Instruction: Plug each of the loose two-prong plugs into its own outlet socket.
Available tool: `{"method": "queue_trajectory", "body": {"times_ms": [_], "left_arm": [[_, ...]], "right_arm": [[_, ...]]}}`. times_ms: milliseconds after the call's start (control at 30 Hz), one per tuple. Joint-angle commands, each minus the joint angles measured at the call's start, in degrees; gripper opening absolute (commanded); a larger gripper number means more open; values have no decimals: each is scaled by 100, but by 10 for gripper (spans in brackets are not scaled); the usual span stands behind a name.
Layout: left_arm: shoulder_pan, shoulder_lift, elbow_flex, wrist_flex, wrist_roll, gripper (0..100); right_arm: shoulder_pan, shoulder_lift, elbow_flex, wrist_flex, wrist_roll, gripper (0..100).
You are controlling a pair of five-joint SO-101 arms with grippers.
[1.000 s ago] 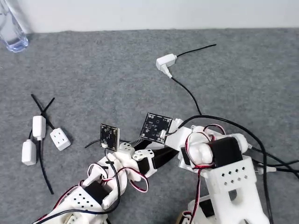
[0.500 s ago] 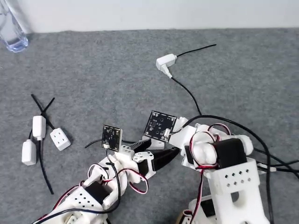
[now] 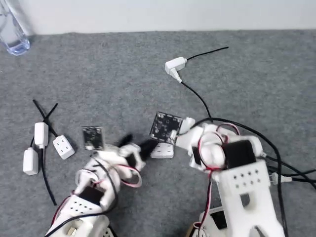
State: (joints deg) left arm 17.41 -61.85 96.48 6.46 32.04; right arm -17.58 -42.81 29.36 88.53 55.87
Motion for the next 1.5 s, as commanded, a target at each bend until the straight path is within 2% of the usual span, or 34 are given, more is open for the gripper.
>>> {"method": "queue_trajectory", "body": {"times_ms": [0,133,233,333,433,500,567,800,967,1467], "left_arm": [[-1459,-97,-541,-132,-800,344],[-2251,-97,-646,-114,-818,344],[-2549,-97,-822,440,-835,344],[-2884,-88,-1560,1864,-853,344],[-3007,-79,-2334,3525,-1169,344],[-2875,-79,-2369,4053,-1521,344],[-2664,-88,-2079,4026,-1855,344],[-2171,-88,-1121,2637,-2303,342],[-2136,-88,-1086,2593,-2602,342],[-2127,-88,-1086,2593,-2611,341]], "right_arm": [[57,497,-738,-198,18,8],[13,1218,-1468,-163,18,8],[13,1895,-1934,-154,53,8],[4,2571,-2268,-145,114,9],[-215,3020,-2391,-40,536,9],[-409,3213,-2426,31,765,9],[-523,3363,-2444,57,958,9],[-681,3705,-2444,479,1758,9],[-787,3732,-2453,453,1829,9],[-998,4655,-2444,-66,1855,9]]}}
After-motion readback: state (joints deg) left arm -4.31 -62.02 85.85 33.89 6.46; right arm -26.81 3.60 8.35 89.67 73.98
